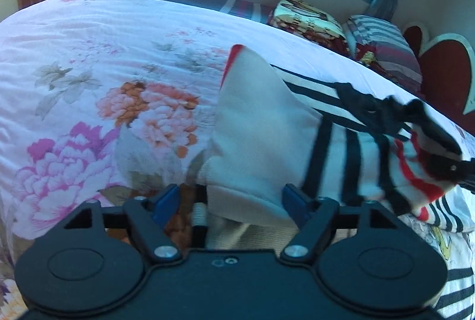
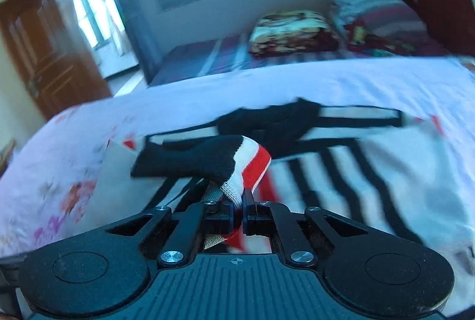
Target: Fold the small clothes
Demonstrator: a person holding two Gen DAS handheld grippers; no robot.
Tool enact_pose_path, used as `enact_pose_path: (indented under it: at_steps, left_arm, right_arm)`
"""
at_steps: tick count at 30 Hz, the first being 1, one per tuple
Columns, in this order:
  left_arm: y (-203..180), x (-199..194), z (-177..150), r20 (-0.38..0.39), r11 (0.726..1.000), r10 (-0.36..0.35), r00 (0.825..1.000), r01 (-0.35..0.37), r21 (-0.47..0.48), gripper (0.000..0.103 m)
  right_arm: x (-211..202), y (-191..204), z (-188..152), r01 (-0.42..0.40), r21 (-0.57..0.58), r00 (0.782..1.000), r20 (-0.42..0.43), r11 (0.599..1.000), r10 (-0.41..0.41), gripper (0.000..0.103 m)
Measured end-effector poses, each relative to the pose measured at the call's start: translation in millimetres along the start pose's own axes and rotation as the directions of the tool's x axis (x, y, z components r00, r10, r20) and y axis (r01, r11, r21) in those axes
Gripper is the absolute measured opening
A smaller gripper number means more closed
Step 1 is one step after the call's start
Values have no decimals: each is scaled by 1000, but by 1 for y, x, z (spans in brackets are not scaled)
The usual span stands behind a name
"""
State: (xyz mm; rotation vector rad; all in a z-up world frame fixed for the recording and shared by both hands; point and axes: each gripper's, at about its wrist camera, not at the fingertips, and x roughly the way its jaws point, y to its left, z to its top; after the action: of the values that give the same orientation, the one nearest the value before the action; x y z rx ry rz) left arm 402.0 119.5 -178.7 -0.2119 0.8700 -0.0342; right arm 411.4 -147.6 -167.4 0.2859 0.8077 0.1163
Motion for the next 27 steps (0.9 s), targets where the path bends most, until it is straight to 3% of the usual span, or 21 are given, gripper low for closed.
enact_pose_path:
  at_steps: [2, 5, 6, 8, 10, 12, 13, 14, 15, 20, 22, 24, 27]
  left_arm:
    - [-5, 3, -1, -10, 1000, -7, 1000, 7, 6, 76]
    - [-10, 7, -2, -8, 1000, 8, 1000, -8, 30, 74]
    - [-11, 8, -2, -8, 999, 9, 1000, -9, 35, 73]
    - [-11, 9, -1, -7, 999, 12, 1000, -12, 29, 70]
    - [-10, 10, 0, -10, 1000, 12, 1000, -12, 26, 68]
    - [-9, 10, 1, -10, 1000, 11, 1000, -11, 24, 66]
    - [-9, 10, 0, -8, 1000, 13, 1000, -13, 26, 65]
    - [-10, 9, 0, -6, 1000, 14, 1000, -14, 27, 64]
    - [-10, 9, 0, -4, 1000, 13, 1000, -13, 25, 61]
    - [-11, 8, 5, -13, 1000, 9, 1000, -9, 6, 60]
    - [-10, 7, 12, -17, 1000, -2, 1000, 1, -5, 59]
    - [-8, 7, 22, -10, 1000, -8, 1000, 8, -21, 64]
    - [-8, 17, 39, -15, 999, -16, 1000, 16, -33, 70]
  right_arm:
    - [1, -25, -4, 33, 68, 999, -38, 997, -30, 5]
    - [7, -53, -11, 13, 167, 994, -108, 986, 5, 6]
    - [6, -56, -11, 10, 172, 995, -104, 985, 8, 11]
    - [0, -59, -7, 45, 172, 997, -70, 984, -33, 51]
    - [-9, -64, -2, 69, 175, 998, -17, 982, -67, 62]
    - [-14, -74, 0, 74, 196, 997, 4, 978, -76, 60]
    - [-16, -80, 2, 85, 206, 996, 5, 975, -88, 42]
    - [-15, -84, 2, 82, 210, 996, -1, 974, -84, 16]
    - [-14, -86, 5, 73, 220, 997, -20, 973, -70, 10]
    - [-20, -96, 7, 75, 202, 997, -12, 976, -74, 8]
    - [-29, -94, 9, 78, 173, 996, 28, 982, -84, 8]
    - [-35, -89, 10, 85, 117, 994, 63, 989, -93, 8]
    - [-22, -92, 6, 137, 88, 990, 21, 987, -139, 8]
